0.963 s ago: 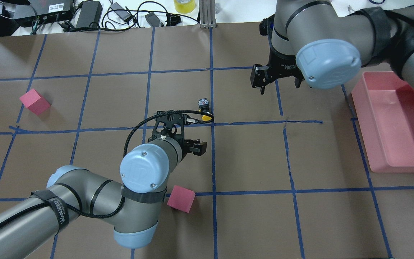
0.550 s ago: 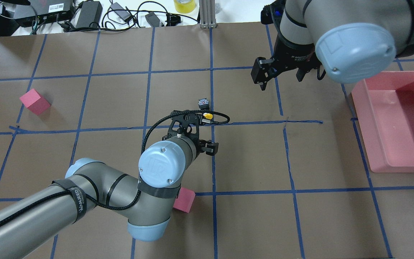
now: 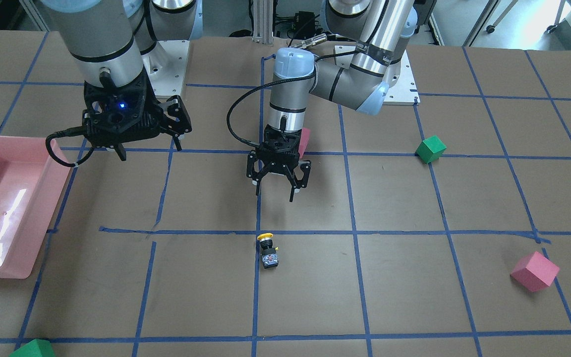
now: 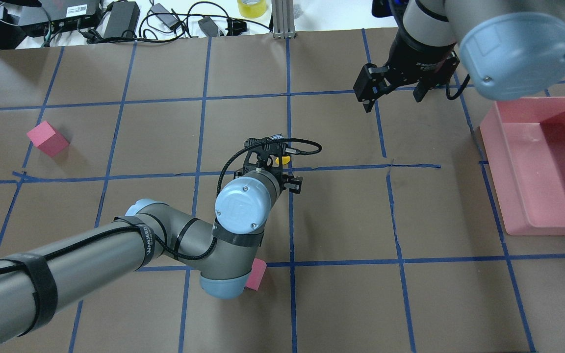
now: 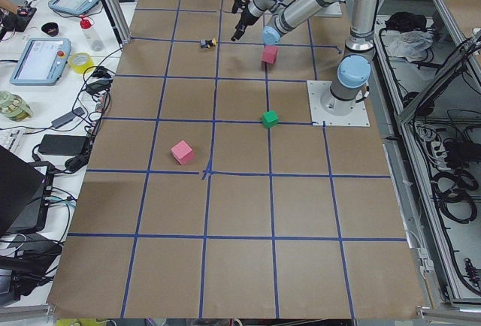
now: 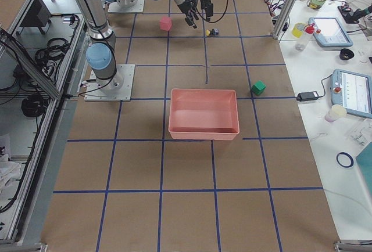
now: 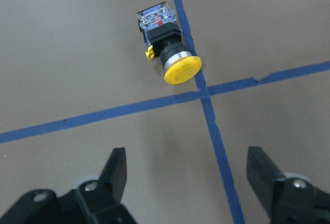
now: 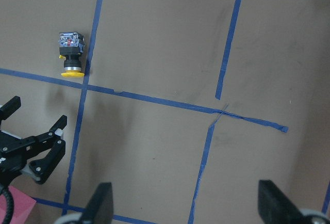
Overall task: Align button upright
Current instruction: 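Reach the left gripper down to the button while the right arm withdraws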
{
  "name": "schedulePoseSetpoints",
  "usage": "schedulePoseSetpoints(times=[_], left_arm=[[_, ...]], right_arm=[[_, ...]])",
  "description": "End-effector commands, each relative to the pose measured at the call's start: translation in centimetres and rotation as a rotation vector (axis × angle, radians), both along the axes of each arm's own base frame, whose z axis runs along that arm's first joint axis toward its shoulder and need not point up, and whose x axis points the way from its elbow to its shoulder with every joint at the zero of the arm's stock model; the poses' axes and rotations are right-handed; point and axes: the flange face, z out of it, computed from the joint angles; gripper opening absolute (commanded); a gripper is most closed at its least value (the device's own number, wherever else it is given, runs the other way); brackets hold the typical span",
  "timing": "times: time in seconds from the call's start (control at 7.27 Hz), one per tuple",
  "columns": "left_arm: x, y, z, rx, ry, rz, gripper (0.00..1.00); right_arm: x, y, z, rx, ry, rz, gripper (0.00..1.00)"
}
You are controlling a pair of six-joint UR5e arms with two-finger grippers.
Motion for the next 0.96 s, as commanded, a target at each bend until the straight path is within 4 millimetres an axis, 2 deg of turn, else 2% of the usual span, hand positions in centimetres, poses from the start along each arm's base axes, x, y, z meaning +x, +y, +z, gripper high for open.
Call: schedulePoseSetpoints(times=[0.0,0.14,0.41,0.69,0.83], left_arm=[[-0.6,-2.2,-2.3,-0.056,-0.008,0.023,0.85],[-1.3,-3.4,-3.0,-0.061,0.002,0.024,0.85],[-2.2,-5.2,-4.0,-0.049,0.106,0.153,0.85],[-2.1,-5.3,-5.0,-0.037,0.093,0.158,0.84],[-2.1,-5.3,-5.6,-0.028,0.087,0.157,0.75]], right_arm=[[-1.8,-0.3,0.8,-0.011,-0.025,-0.04,1.0],[-1.9,-0.1,1.0,-0.014,-0.019,-0.044,1.0],[-2.6,1.3,1.9,-0.011,0.051,-0.054,1.0],[-2.7,2.2,2.1,0.025,0.06,-0.114,1.0],[-2.7,2.3,2.1,0.025,0.056,-0.148,1.0]])
